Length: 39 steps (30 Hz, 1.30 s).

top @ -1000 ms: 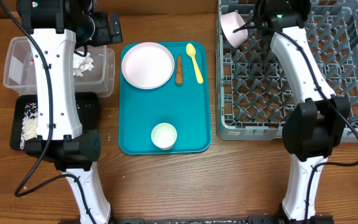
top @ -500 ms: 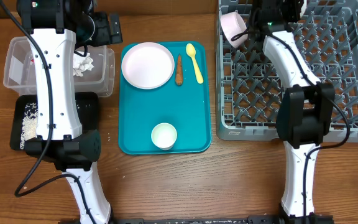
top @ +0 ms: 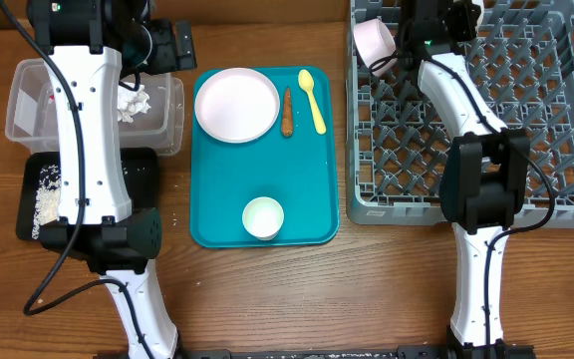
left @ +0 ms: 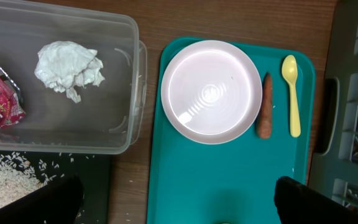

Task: Sort waste into correct bins and load items into the dishwasher
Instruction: 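Carry the white bowl into the dish rack and release it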

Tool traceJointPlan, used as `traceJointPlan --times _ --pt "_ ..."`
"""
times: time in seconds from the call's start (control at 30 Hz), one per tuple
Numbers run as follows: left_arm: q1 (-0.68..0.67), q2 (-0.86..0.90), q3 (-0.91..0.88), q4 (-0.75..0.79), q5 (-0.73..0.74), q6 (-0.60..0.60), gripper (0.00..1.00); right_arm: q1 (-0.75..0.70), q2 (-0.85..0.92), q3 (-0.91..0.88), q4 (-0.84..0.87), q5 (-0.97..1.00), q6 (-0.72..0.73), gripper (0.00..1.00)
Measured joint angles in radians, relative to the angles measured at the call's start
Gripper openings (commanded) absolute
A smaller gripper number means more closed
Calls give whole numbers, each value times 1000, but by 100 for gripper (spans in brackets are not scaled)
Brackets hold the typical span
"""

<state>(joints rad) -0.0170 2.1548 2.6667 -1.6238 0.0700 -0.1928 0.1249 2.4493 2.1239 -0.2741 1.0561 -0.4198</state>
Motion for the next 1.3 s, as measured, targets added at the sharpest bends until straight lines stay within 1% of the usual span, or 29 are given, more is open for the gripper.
traceJointPlan --times 0.27,0.53,0.6,0.8,0.87,0.9,1.0,1.07,1.3 --pt "0 0 0 0 0 0 100 10 0 1 -95 23 13 6" --pt "0 0 0 0 0 0 100 67 0 4 -259 51 68 7" --pt "0 0 0 0 0 0 100 74 0 4 -286 53 76 13" --pt "0 0 0 0 0 0 100 92 5 2 -328 32 84 43" --pt "0 0 0 0 0 0 100 103 8 1 -340 33 82 65" --pt "0 0 0 0 0 0 100 109 8 0 -343 38 84 74" --pt "0 0 0 0 0 0 100 131 11 0 -344 69 101 81" --pt "0 0 0 0 0 0 100 144 11 0 -343 88 110 83" --pt "0 0 0 0 0 0 100 164 -14 -3 -372 104 158 84"
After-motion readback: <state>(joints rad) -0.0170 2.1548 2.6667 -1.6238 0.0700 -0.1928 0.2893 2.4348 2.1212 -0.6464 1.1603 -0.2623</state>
